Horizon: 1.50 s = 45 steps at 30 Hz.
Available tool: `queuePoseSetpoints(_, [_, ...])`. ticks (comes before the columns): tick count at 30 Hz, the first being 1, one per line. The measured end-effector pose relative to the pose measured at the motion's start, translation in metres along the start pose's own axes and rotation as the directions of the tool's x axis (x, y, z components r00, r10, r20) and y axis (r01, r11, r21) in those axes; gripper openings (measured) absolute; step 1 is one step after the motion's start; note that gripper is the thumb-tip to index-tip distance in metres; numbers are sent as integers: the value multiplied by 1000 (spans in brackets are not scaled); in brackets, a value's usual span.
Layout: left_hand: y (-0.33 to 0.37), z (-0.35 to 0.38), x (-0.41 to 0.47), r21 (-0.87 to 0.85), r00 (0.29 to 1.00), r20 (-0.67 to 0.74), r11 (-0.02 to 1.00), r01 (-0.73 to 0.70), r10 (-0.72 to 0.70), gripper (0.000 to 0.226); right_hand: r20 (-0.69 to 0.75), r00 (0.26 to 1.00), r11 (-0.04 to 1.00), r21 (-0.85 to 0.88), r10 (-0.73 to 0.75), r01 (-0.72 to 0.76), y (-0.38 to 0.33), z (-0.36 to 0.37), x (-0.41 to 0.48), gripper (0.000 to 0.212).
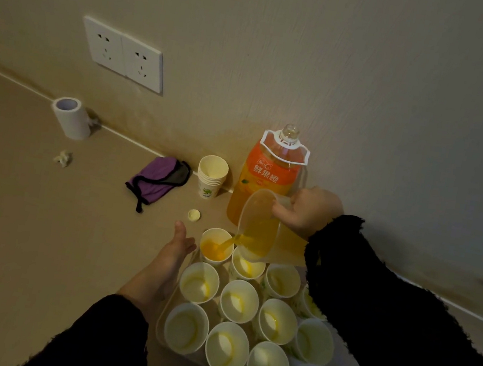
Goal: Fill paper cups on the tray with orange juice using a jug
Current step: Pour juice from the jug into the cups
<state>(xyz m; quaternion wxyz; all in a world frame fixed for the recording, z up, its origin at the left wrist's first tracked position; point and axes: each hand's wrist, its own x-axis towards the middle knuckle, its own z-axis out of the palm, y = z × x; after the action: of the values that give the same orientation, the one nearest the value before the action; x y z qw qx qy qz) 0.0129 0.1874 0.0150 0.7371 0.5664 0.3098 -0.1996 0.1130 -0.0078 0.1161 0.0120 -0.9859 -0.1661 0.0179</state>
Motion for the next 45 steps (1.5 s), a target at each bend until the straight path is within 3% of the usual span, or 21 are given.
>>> queuePoseSetpoints(45, [-3, -2, 2, 62, 1000, 25, 998, 10, -11, 84, -16, 999, 999, 18, -31, 31, -5, -4, -4, 54])
